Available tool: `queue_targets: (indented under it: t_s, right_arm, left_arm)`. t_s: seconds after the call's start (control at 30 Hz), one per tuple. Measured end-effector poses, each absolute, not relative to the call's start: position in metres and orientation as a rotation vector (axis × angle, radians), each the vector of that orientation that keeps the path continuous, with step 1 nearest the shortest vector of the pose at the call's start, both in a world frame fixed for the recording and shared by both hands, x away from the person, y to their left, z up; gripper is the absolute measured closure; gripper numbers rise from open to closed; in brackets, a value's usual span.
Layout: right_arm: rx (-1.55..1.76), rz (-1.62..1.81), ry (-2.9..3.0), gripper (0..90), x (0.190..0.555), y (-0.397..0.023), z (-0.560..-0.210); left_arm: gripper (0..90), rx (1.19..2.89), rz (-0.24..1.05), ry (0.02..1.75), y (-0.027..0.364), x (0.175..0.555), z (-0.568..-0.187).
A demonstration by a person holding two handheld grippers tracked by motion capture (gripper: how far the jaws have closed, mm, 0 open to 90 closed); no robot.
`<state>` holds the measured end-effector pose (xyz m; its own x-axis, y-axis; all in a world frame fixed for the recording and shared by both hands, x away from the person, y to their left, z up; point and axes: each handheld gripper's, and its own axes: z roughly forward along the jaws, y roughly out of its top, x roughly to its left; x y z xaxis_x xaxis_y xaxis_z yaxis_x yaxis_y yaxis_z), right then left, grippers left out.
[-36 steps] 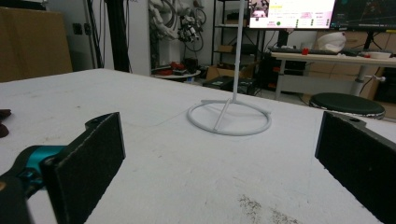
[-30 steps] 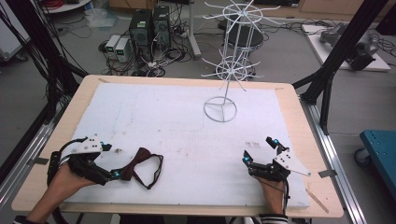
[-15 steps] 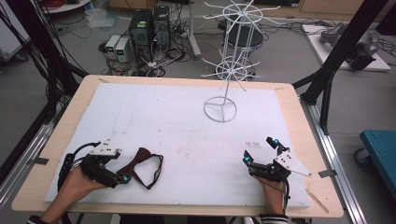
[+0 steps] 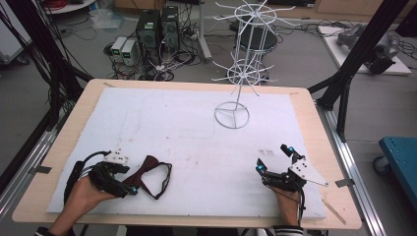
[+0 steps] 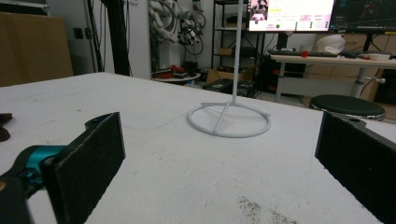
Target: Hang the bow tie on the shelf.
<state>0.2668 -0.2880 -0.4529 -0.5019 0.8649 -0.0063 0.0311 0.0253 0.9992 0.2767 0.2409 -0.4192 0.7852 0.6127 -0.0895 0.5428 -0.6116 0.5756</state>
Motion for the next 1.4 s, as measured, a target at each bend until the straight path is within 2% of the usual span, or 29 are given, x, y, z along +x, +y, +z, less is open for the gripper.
queue_targets:
  t_s: [0.3, 0.37, 0.43, 0.47, 0.53, 0.6, 0.7, 0.8, 1.4]
  right_arm:
    - [0.926, 1.558, 1.621, 0.8, 0.2669, -0.2882, -0.4529]
    - [0.929, 1.556, 1.621, 0.7, 0.2667, -0.288, -0.4529]
    - [0.924, 1.553, 1.619, 0.8, 0.267, -0.2883, -0.4529]
    - [0.924, 1.553, 1.62, 0.8, 0.267, -0.2883, -0.4529]
    - [0.928, 1.553, 1.619, 0.8, 0.2667, -0.2881, -0.453]
    - [0.933, 1.556, 1.625, 0.8, 0.2662, -0.2875, -0.453]
    - [0.932, 1.553, 1.624, 0.7, 0.2662, -0.2875, -0.453]
    - [0.929, 1.554, 1.624, 0.7, 0.2662, -0.2873, -0.453]
    - [0.935, 1.563, 1.62, 0.8, 0.2668, -0.2885, -0.4528]
  left_arm:
    - [32.7, 2.346, 0.117, 0.915, 0.2399, 0.2766, -0.424]
    - [39.0, 2.346, 0.116, 0.917, 0.2409, 0.2764, -0.4233]
    - [41.5, 2.346, 0.124, 0.922, 0.2413, 0.2766, -0.423]
    - [47.8, 2.336, 0.127, 0.933, 0.2415, 0.2767, -0.4231]
    - [50.9, 2.327, 0.125, 0.942, 0.2426, 0.2772, -0.4227]
    - [63.1, 2.32, 0.11, 0.933, 0.243, 0.2773, -0.4225]
    - [74.4, 2.333, 0.138, 0.902, 0.2404, 0.275, -0.4231]
    - [76.2, 2.33, 0.168, 0.887, 0.2401, 0.2742, -0.4226]
    - [76.3, 2.269, 0.161, 0.82, 0.2462, 0.2736, -0.4183]
